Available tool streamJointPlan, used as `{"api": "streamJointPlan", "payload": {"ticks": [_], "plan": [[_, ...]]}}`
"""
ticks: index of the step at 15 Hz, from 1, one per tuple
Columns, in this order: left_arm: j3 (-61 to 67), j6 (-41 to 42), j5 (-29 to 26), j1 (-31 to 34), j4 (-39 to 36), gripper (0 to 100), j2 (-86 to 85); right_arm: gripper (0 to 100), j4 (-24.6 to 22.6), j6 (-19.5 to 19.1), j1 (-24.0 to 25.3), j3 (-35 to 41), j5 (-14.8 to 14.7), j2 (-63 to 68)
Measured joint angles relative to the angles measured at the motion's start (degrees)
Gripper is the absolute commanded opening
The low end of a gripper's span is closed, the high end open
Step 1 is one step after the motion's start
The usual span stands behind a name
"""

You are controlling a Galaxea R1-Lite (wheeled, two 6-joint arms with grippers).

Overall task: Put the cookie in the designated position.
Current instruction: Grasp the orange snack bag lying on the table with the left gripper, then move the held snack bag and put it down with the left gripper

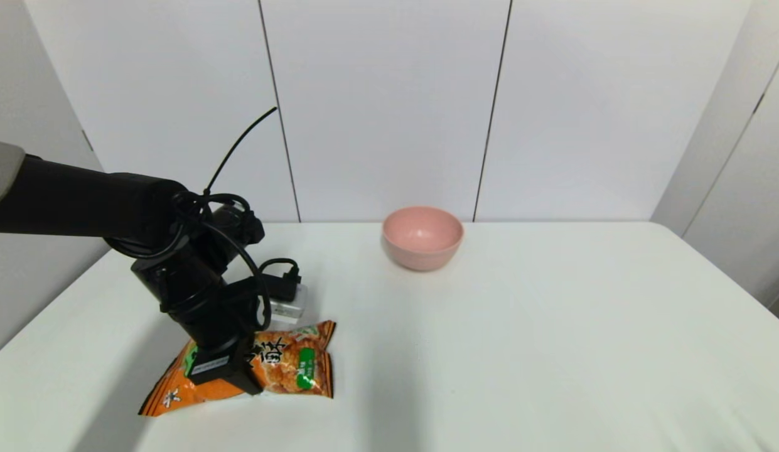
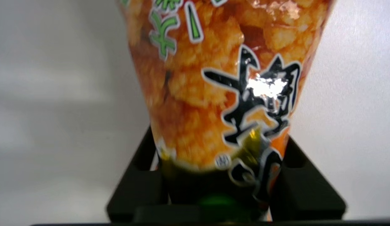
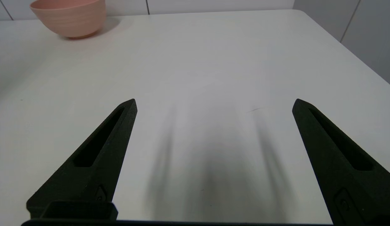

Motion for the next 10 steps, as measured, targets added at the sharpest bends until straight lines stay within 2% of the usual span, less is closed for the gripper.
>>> {"api": "streamJointPlan", "payload": {"ticks": [5,8,10], "plan": [[-0.39,-0.49,-1.23,-0.01,0.09,0,-0.24,100,0.02,0.05,0.0,0.0,0.0,0.0],[-1.46,-5.03,-7.44,-0.37,-1.71,0,-2.51,100,0.02,0.02,0.0,0.02,0.0,0.0],[-1.9,-9.62,-11.96,-0.89,-6.83,0,-4.91,100,0.02,0.05,0.0,0.02,0.02,0.0]]}}
